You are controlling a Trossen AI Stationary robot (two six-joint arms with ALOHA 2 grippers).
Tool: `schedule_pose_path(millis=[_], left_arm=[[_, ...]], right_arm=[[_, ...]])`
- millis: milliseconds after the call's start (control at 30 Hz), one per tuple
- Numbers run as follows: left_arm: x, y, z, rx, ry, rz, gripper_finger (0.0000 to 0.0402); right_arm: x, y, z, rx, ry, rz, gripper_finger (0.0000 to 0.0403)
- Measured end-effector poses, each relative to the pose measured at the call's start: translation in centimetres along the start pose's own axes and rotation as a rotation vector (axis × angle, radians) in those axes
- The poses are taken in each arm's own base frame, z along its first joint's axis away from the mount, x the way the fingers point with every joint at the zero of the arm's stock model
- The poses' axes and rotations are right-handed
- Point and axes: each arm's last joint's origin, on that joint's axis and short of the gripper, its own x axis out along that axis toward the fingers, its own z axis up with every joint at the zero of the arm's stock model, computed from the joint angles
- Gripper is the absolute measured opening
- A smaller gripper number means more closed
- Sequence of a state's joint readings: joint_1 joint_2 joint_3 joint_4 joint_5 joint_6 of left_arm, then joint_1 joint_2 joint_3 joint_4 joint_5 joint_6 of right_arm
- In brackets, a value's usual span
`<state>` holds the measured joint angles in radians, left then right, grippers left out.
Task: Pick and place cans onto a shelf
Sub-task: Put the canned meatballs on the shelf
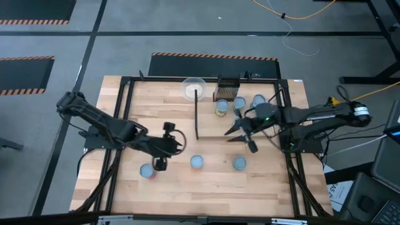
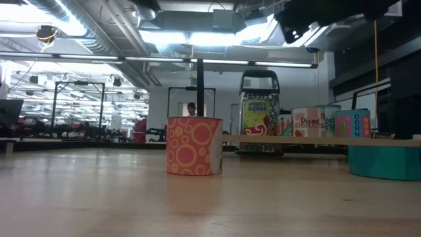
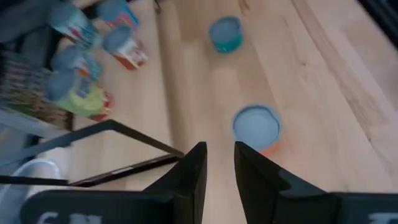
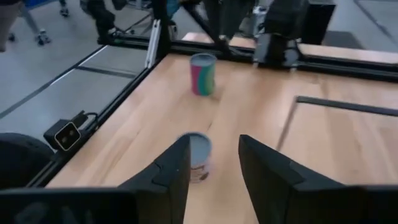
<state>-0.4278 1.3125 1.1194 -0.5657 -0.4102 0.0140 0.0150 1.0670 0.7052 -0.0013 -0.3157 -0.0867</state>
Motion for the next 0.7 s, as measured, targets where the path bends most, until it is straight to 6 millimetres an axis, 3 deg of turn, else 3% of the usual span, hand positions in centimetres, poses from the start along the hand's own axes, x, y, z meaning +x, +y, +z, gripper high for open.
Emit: schedule_pose_path(millis=[133,267,500,700], left_arm=[[-2.3,0.1,-0.3,-0.006,-0.040,0.034,0.0074],[-3.0,-0.1,-1.5,-0.043,-0.055,0.057,0.0074],[-1.0,-1.5,-5.5,-0.109,-0.082,0.104,0.0073],[1.3,-2.5,-8.7,-0.140,-0.123,0.102,0.0073]], right_arm=[[2.7,0.5,-0.7,-0.032,0.015,0.048,0.0140],[4.8,1.2,-1.6,-0.051,0.036,0.089,0.0140],[7.0,2.1,-2.3,-0.068,0.047,0.130,0.0140],[9.1,2.4,-0.3,-0.140,0.108,0.157,0.0140]])
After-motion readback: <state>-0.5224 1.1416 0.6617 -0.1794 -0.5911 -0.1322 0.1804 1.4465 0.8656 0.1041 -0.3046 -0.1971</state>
